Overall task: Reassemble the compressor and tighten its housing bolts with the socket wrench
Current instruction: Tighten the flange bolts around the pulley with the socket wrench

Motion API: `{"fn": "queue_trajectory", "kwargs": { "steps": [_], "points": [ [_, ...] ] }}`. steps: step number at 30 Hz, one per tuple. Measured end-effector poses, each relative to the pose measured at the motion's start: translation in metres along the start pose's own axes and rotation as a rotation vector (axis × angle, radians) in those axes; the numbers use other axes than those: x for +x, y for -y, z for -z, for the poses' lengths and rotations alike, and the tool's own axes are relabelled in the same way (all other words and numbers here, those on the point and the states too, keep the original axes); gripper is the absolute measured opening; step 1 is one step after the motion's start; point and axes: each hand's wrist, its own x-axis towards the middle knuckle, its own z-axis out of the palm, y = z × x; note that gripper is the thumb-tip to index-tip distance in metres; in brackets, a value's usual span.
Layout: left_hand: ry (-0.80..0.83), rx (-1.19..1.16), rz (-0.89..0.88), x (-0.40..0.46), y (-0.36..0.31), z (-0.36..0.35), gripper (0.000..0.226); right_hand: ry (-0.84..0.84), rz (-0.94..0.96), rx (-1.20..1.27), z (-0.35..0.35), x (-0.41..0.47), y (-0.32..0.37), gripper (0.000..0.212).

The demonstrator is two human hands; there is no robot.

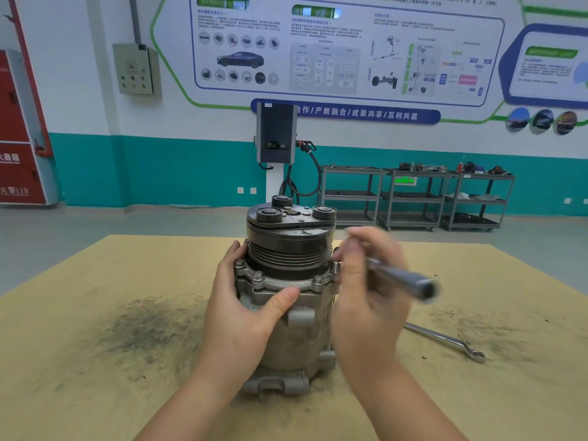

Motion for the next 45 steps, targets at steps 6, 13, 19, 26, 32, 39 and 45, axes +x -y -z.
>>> {"fn": "queue_trajectory", "kwargs": {
  "steps": [6, 13, 19, 26, 32, 39, 45],
  "points": [
    [0.005, -0.004, -0.009, 0.001, 0.001, 0.0, 0.074, 0.227, 0.085, -0.193, 0.002, 0.009, 0.004, 0.018],
    [0.026, 0.027, -0.011, 0.002, 0.002, 0.003, 0.079, -0.192, -0.421, 0.292, 0.032, 0.038, -0.002, 0.011],
    [0.03, 0.044, -0.021, 0.002, 0.0, 0.003, 0.071, -0.23, -0.722, 0.605, 0.038, 0.042, -0.016, 0.017],
    [0.018, 0.027, -0.02, 0.002, 0.0, 0.002, 0.074, -0.187, -0.916, 0.681, 0.041, 0.052, -0.021, 0.016],
    [-0.002, 0.023, 0.0, 0.001, -0.003, 0.0, 0.075, -0.177, -0.816, 0.635, 0.037, 0.051, -0.021, 0.018],
    [-0.101, 0.17, -0.077, -0.015, -0.004, -0.015, 0.051, 0.325, 0.404, -0.29, -0.002, -0.014, -0.004, 0.025],
    [0.006, -0.028, -0.077, -0.005, 0.005, -0.01, 0.075, 0.173, 0.197, -0.09, -0.011, -0.01, 0.006, 0.01]
  ]
}}
